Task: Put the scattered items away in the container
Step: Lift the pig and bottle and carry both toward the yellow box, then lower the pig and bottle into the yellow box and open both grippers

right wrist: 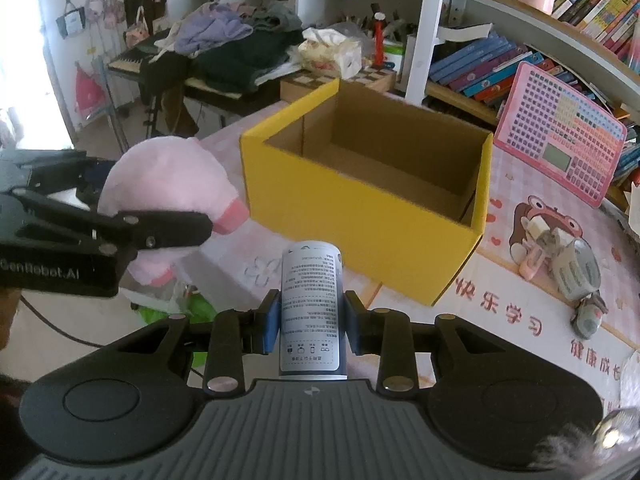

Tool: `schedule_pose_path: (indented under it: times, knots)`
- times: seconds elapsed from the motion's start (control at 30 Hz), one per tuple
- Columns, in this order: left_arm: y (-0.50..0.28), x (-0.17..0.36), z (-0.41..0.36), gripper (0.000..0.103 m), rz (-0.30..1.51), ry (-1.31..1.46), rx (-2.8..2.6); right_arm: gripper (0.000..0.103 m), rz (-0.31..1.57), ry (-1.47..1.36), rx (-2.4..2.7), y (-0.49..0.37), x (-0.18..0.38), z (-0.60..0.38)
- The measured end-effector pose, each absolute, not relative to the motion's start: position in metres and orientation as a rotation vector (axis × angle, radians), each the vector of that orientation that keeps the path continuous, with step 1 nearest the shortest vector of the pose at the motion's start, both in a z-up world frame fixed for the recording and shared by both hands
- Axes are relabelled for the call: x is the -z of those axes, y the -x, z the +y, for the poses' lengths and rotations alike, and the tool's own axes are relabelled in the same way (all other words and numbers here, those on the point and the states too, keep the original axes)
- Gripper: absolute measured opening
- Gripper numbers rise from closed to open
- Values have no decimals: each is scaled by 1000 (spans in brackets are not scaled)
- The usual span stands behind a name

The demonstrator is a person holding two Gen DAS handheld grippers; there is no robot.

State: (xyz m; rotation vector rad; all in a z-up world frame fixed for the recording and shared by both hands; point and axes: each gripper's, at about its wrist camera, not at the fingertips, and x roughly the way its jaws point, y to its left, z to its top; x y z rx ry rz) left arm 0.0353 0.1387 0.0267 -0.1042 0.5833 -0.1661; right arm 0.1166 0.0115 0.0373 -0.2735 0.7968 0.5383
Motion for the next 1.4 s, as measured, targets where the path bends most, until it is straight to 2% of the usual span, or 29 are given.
schedule_pose_path:
  times: [0.67, 0.87, 1.4]
  knots:
    - [-136, -50, 137, 76, 514, 29, 140, 31, 722, 253, -538, -236, -69, 8]
    - [-169, -40, 130, 76, 570, -8, 137, 31, 760, 231, -541, -282, -59, 2]
    - [-258, 1, 97, 77, 797, -388, 192, 31, 939, 279, -525, -396, -6, 34]
